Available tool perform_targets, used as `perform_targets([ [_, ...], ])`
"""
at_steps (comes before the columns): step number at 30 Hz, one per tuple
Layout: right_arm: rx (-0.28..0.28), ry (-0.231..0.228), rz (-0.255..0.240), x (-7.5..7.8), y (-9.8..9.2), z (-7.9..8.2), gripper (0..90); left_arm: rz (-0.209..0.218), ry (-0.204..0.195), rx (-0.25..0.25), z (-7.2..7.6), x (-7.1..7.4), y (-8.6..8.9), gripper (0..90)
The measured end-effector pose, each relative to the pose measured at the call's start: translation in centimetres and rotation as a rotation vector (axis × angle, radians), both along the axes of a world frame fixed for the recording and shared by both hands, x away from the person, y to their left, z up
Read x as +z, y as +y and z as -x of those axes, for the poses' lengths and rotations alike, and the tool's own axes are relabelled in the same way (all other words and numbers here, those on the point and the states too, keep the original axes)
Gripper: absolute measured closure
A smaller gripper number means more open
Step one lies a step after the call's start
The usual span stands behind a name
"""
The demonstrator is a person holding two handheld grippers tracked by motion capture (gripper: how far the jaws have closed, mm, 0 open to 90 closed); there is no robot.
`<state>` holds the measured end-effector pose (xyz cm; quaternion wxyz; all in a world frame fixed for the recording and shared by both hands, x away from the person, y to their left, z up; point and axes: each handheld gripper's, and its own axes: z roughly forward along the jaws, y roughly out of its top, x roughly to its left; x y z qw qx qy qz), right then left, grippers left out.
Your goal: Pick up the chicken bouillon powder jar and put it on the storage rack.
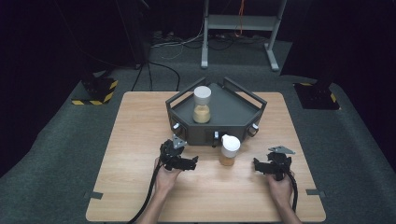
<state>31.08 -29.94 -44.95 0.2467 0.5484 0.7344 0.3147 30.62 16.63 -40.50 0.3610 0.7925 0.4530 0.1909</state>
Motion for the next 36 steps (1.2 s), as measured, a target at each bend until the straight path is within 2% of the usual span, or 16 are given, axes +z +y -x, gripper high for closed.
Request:
perform_targets([
  [16,-0.001,0.000,0.000,0.0,0.0,0.0,4.8,-0.016,0.034,0.046,-0.3,-1.9,0.1,2.8],
  [36,-0.001,0.000,0.001,0.0,0.0,0.0,4.7,-0.018,0.047,0.083,0.0,-3.9,0.0,2.9],
])
